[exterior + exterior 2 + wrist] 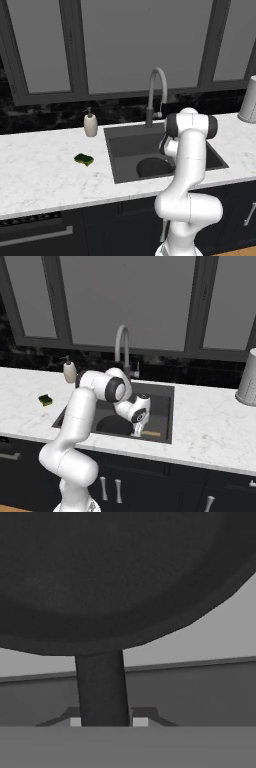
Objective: Pick the pan and sponge and place them into the sink. Then turn on the water.
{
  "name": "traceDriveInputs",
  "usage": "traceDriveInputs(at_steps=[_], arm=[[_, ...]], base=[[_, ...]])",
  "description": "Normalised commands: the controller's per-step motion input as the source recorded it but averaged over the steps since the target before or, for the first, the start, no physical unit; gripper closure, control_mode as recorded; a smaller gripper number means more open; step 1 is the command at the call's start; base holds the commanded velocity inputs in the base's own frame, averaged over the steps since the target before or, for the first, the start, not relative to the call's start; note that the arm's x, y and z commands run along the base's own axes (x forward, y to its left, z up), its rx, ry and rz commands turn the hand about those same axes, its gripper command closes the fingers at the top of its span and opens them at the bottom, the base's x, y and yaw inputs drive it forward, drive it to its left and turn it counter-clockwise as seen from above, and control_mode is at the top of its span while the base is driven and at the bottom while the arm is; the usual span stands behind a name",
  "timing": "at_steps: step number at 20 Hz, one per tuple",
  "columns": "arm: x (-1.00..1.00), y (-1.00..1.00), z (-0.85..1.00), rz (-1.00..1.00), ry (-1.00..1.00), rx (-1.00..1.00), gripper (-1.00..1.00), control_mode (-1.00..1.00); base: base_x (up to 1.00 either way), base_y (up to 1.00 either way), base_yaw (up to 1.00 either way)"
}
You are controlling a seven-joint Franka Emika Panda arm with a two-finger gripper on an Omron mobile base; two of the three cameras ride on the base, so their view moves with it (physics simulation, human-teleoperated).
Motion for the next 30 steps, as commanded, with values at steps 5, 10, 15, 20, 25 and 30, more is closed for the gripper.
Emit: traceDriveInputs(at_steps=[5, 10, 15, 20, 25, 30], arm=[[0.00, 0.00, 0.25, 0.01, 0.00, 0.03, -1.00, -1.00], [-0.05, 0.00, 0.49, 0.00, 0.00, 0.00, -1.00, -1.00], [-0.10, 0.00, 0.57, 0.00, -0.01, 0.00, -1.00, -1.00], [-0.19, 0.00, 0.62, 0.00, -0.02, 0.00, -1.00, -1.00], [-0.28, 0.00, 0.72, -0.01, 0.00, -0.02, -1.00, -1.00], [-0.30, 0.00, 0.73, -0.05, 0.00, -0.05, -1.00, -1.00]], base=[[0.00, 0.00, 0.00], [0.00, 0.00, 0.00], [0.00, 0.00, 0.00], [0.00, 0.00, 0.00], [0.00, 0.00, 0.00], [0.00, 0.00, 0.00]])
